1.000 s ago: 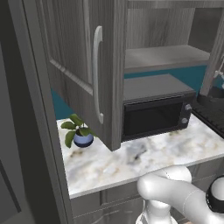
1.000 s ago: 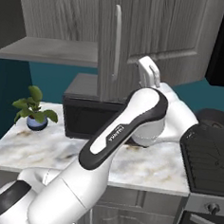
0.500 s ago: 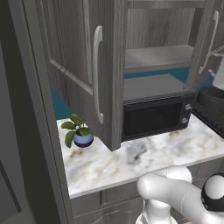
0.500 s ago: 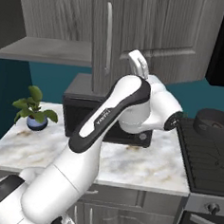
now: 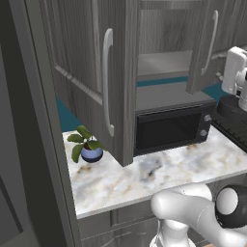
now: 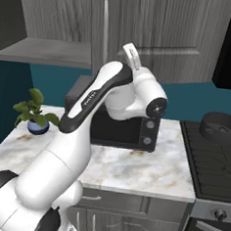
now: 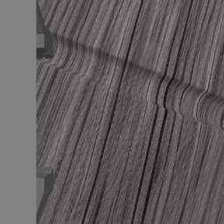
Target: Open the cabinet and move the ladle to the pot. Then close the cabinet.
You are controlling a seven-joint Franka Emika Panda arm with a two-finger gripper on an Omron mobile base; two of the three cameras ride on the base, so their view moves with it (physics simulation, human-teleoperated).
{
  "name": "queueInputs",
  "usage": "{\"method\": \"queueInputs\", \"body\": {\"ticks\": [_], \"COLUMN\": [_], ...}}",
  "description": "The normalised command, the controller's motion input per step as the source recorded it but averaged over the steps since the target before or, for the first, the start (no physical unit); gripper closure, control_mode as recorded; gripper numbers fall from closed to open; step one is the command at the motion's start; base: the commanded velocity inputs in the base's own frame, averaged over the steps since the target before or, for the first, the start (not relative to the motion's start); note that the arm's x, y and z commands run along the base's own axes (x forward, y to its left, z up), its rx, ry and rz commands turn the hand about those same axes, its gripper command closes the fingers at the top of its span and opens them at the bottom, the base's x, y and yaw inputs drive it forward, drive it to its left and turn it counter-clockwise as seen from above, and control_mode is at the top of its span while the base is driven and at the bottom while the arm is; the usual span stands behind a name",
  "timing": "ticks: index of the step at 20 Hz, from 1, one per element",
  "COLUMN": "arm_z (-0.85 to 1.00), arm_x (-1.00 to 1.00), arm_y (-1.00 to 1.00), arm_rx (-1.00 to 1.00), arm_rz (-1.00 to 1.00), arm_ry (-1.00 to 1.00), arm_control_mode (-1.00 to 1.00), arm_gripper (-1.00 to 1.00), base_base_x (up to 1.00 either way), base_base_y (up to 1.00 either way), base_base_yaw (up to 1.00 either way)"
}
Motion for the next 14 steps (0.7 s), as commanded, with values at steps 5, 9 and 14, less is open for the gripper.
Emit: {"method": "queueInputs", "body": {"ticks": [5, 9, 14], "arm_z": [-0.09, -0.01, 0.0], "arm_x": [0.57, 0.58, 0.61], "arm_y": [0.32, 0.21, 0.15], "arm_rx": [0.0, 0.0, 0.0], "arm_rz": [-0.11, -0.12, -0.1], "arm_ry": [0.0, 0.0, 0.02], "arm_control_mode": [-1.0, -1.0, -1.0], "arm_gripper": [-1.0, -1.0, -1.0], "base_base_x": [0.0, 0.0, 0.0], "base_base_y": [0.0, 0.0, 0.0], "base_base_yaw": [0.0, 0.0, 0.0]}}
